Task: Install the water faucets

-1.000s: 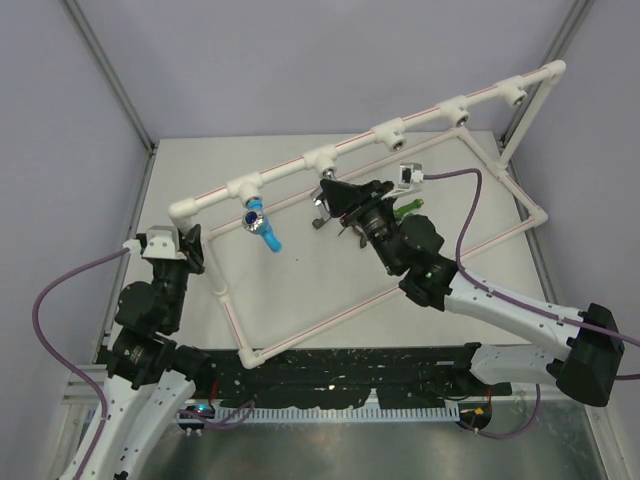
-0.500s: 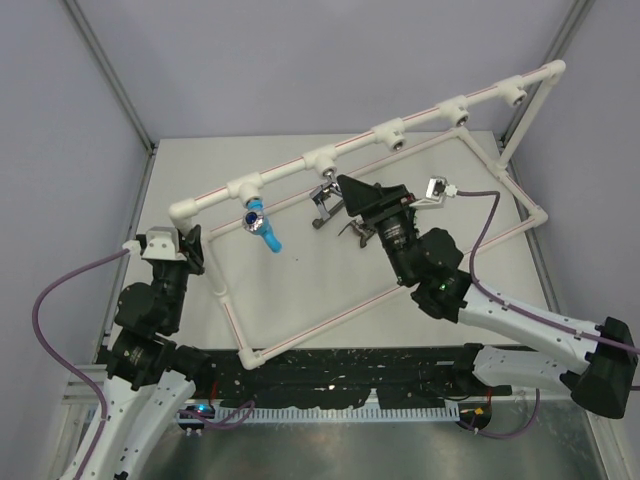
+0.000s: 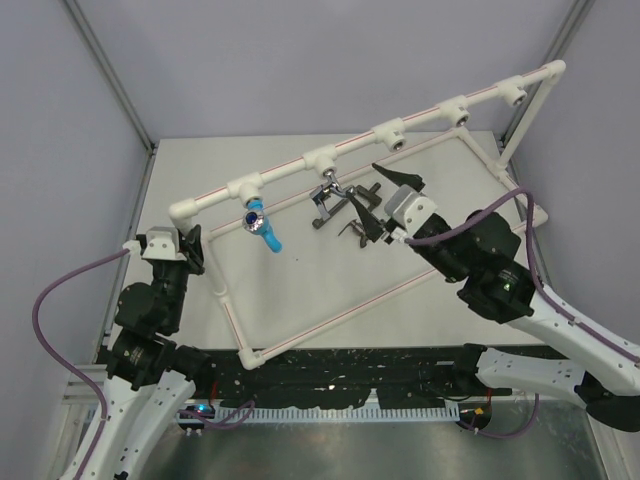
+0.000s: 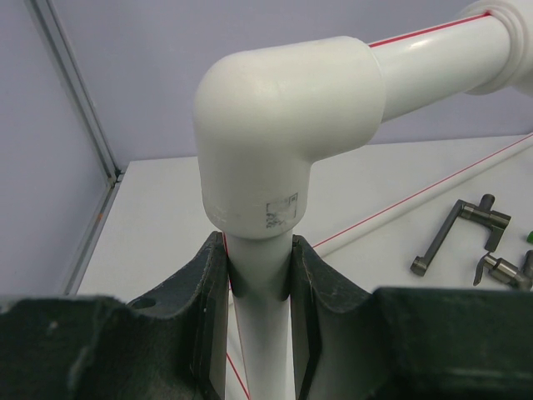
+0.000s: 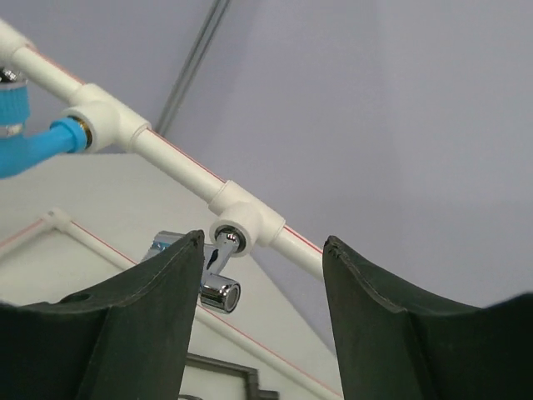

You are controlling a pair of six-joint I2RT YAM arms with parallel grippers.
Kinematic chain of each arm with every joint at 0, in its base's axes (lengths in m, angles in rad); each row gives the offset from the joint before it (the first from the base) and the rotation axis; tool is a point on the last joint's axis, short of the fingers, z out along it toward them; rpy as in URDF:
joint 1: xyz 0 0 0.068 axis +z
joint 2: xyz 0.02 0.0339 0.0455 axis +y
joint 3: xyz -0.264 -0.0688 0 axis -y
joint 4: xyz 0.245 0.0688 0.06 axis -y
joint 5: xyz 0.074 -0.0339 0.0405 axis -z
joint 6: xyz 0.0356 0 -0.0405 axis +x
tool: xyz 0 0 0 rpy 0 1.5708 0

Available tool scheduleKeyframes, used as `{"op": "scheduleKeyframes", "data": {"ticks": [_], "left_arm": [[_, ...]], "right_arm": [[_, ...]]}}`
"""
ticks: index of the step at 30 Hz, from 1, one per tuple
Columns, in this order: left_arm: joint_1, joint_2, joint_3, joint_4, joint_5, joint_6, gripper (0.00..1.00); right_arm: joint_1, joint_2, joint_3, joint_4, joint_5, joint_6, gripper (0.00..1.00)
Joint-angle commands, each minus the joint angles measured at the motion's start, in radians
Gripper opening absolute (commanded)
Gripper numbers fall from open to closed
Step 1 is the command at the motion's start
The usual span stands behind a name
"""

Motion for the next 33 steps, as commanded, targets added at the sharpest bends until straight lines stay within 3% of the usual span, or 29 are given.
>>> {"op": "scheduleKeyframes", "data": {"ticks": [1,8,22,26,30,33], "left_arm": [[0.004,0.005,-0.008,-0.047,-0.011,0.031,0.0],[0.004,0.006,-0.006,-0.047,-0.009,0.033,0.0],[0.002,-0.003,-0.006,-0.047,-0.011,0.033,0.0],[0.004,-0.005,-0.008,-0.047,-0.009,0.031,0.0],[0.004,-0.003,-0.008,-0.047,-0.008,0.031,0.0],[0.002,-0.005,-0.009,-0.047,-0.009,0.031,0.0]], "right_arm": [[0.014,0.011,0.084,-0.27,-0.14,-0.469,0.62],[0.074,0.082,0.132,-0.389,-0.044,-0.747,0.62],[0.088,0.229,0.063,-0.212,0.131,-1.075,0.6],[0.085,0.272,0.06,-0.146,0.167,-1.095,0.57],[0.082,0.304,0.052,-0.068,0.194,-1.082,0.47],[0.079,0.307,0.052,-0.031,0.175,-0.952,0.37]]}}
